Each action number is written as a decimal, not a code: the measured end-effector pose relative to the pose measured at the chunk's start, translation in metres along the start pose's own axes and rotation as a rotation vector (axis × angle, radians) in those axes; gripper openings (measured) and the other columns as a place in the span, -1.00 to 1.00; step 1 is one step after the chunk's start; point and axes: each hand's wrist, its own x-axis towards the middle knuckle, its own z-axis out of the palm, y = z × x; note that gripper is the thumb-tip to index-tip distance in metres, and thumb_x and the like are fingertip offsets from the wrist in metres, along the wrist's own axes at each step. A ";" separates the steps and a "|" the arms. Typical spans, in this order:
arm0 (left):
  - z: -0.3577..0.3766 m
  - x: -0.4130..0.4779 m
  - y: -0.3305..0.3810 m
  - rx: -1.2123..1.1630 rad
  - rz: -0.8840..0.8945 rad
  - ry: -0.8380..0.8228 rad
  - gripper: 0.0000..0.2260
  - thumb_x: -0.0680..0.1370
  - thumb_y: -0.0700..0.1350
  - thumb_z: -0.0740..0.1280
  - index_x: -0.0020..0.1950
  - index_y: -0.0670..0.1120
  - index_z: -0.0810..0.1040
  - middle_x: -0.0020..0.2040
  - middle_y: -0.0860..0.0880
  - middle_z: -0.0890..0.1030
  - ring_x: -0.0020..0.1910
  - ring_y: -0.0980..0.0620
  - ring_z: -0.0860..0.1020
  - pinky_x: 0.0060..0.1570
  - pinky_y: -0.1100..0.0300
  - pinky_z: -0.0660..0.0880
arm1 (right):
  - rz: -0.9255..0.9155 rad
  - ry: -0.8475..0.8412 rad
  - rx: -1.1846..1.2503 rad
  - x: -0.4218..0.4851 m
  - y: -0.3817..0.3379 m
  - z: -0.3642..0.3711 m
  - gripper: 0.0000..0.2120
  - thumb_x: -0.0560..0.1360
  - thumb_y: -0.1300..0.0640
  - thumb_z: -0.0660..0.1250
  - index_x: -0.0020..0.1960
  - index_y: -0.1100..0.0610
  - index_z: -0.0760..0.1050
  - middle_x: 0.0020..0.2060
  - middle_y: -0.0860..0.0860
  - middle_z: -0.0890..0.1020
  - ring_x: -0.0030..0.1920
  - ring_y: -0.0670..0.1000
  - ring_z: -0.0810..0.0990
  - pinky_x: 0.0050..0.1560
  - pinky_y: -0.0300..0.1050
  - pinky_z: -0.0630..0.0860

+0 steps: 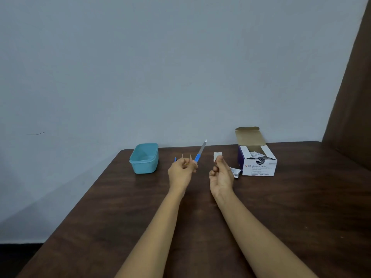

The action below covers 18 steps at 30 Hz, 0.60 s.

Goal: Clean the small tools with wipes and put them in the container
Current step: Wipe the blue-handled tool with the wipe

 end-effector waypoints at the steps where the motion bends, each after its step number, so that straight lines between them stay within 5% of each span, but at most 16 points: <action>1: -0.003 -0.008 -0.001 -0.012 -0.009 -0.023 -0.91 0.51 -0.19 0.37 -0.17 -0.07 0.64 -0.20 0.00 0.68 -0.25 0.15 0.60 -0.25 0.33 0.48 | 0.005 -0.010 -0.009 -0.003 -0.001 0.000 -0.98 0.49 0.21 0.39 -0.10 0.13 0.55 -0.29 -0.06 0.53 -0.38 -0.16 0.31 -0.47 -0.36 0.28; 4: -0.013 -0.029 -0.005 -0.022 -0.020 -0.073 -0.92 0.53 -0.21 0.35 -0.12 -0.11 0.64 -0.19 -0.01 0.69 -0.28 0.17 0.59 -0.39 0.41 0.42 | 0.023 -0.056 -0.059 -0.014 -0.003 -0.003 -0.98 0.51 0.22 0.37 -0.10 0.16 0.56 -0.30 -0.03 0.53 -0.38 -0.15 0.31 -0.46 -0.36 0.28; 18: -0.035 -0.083 -0.014 0.109 -0.024 -0.138 -0.95 0.52 -0.21 0.38 -0.09 -0.12 0.64 -0.20 -0.05 0.68 -0.30 0.15 0.59 -0.39 0.40 0.47 | 0.038 -0.153 -0.302 -0.057 -0.022 -0.033 -0.96 0.47 0.26 0.41 -0.08 0.18 0.59 -0.38 -0.07 0.60 -0.40 -0.15 0.33 -0.38 -0.32 0.29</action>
